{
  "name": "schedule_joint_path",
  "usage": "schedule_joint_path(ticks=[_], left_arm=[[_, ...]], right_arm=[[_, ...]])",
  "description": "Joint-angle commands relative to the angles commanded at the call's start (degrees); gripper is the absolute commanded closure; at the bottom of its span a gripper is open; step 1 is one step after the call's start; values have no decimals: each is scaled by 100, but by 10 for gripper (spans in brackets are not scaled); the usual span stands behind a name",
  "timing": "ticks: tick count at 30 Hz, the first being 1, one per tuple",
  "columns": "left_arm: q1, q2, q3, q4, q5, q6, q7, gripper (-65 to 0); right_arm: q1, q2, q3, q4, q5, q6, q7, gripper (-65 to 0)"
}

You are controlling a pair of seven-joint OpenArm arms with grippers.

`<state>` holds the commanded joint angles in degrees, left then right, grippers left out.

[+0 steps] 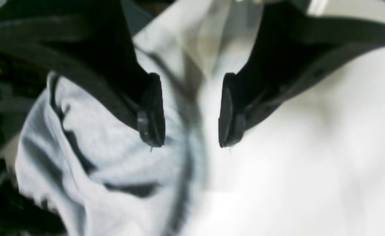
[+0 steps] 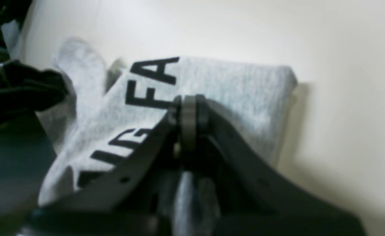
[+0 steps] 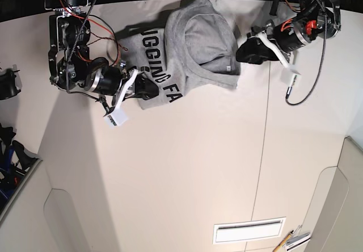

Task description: Fold the T-shirt properly

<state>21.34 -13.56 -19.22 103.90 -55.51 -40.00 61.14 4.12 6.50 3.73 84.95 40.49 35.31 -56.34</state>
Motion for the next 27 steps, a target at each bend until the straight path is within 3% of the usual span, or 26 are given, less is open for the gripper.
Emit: schedule_joint_path(ticks=[2,6,10,13,16,22,27], left_arm=[[-44,-48,-212,2,-295,0,136,-303],[-33,-354,-247,127,-1797,0,951,-289],[107,-374,-245,595,-2564,0,1543,-200],[367,-372,-160,782,-2573,0,1541,-129],[544,-356,262,782,-2573,0,1539,-11],[566,-341,1709,778,-2391,0,1513,0],[549,-343,2334,479,-1145,0,682,0]], right_arm=[[-2,0,0,2,7,0,0,0],[85,-2,0,9,210,0,146,0],[380,-28,0,9,190,0,249,0],[673,-269,-11,-7,-247,0,372,0],[879,-496,-13,-107,-603,-15,522,0],[1303,-570,-511,-883,-756,-15,588,0],[1335,-568,-1137,-1637,-1154,-17,863,0]])
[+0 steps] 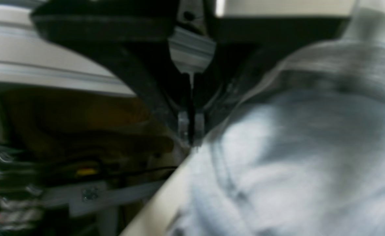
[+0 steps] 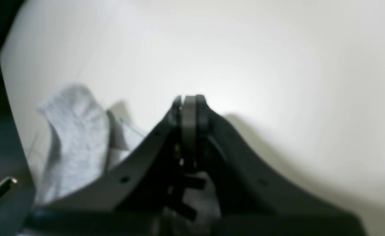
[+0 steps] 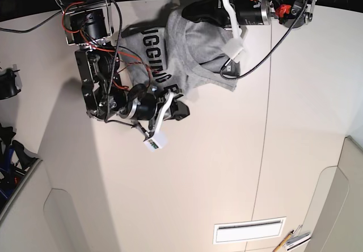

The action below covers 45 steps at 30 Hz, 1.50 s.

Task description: Fold the T-shirt properly

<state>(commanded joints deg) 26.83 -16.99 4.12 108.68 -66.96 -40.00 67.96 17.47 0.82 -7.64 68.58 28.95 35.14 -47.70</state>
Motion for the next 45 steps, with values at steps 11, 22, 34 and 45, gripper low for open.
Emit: schedule_joint_path(ticks=[11,22,34,45], left_arm=[[-352,-4,-74,-734,1537,0,-780,0],[-1471,0,-339,-1416,2332,0,-1202,0],[-2479,0,-339,-2090,2437,0,-1290,0],[-2243,-592,-586,-695,1668,0,-866,0]], right_arm=[[-7,315,-74,-87,225,2,-289,0],[-573,1086,-59,343,984,2,-632,0],[-1670,1058,-46,1480,1115,0,-719,0],[-1904,1064,883,2487,1117,0,-1200,0]])
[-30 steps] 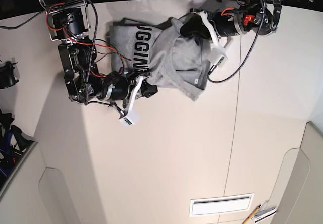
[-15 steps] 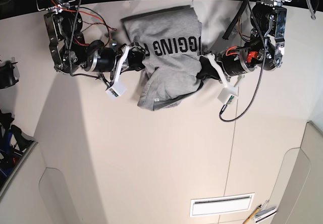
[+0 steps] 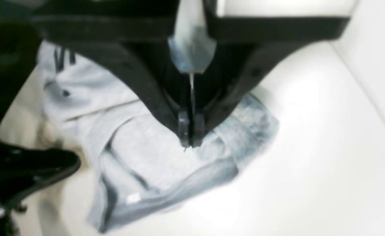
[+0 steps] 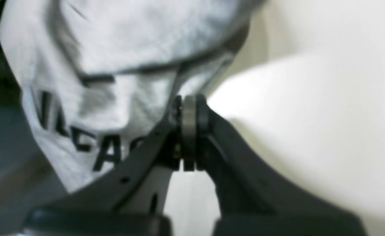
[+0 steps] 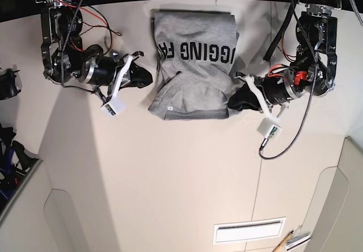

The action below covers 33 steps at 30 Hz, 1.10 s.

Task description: Fold the T-shirt properly

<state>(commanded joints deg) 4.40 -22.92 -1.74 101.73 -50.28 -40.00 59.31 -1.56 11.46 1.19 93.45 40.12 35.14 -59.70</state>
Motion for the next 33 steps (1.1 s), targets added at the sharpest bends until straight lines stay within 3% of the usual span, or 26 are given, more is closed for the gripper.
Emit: schedule_joint_path(ticks=[2,6,10,15,20,26,29,33], left_arm=[[284,-146,-225,221,-98,0,15,0],[1029,-348,-994,723,-407,0,125,0],[2057,-474,-1919,1276,-1084,0,584,0],[3405,-485,-2612,1532,-1185,0,651,0],[4629,-487,-2651,1530,-1113,0,654,0],[5619,-472,-2645,1379,-732,0,649,0],[5943,-472,-2629,935,-621,0,621,0],[6022,-476,-2391,-79,-308,0,151,0]], right_arm=[[-203,87,101,343,15,0,-103,0],[-710,638,116,844,304,-2,-98,0],[-1373,1147,116,1268,396,-20,-118,0],[-2127,1676,116,1523,638,-20,-186,0],[-2874,2039,116,1523,704,-15,-184,0],[-3609,2111,107,1515,745,-15,-229,0],[-4087,2114,103,1491,719,-15,-229,0],[-4518,2243,24,1471,699,-17,-225,0]])
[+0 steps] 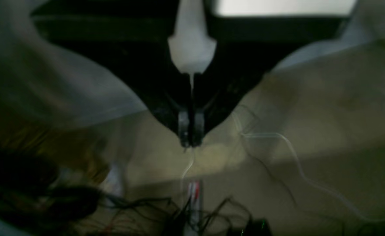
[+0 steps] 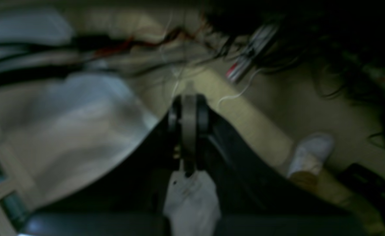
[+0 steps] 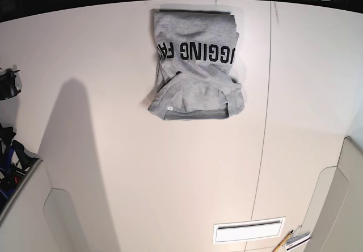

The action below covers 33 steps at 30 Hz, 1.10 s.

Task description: Fold the T-shirt properly

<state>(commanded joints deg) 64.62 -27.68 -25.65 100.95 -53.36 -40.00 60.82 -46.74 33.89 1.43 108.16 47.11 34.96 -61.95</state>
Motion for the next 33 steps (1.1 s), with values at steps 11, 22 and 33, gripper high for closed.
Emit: schedule_joint_path(ticks=[11,22,33], left_arm=[[-706,-219,1950,-2785,1847,0,-2208,-32],[-2396,-376,4057,-4721,2050,0,-2918,-32],[-3821,188,5241,-6146,2280,1557,-3748,-32]], right_arm=[[-216,74,-1241,-632,-1154,-7,664,0],[667,33,-2640,-2874,-2323,-26,2256,0],[2065,-378,-3386,-4833,-2911,-24,2253,0]])
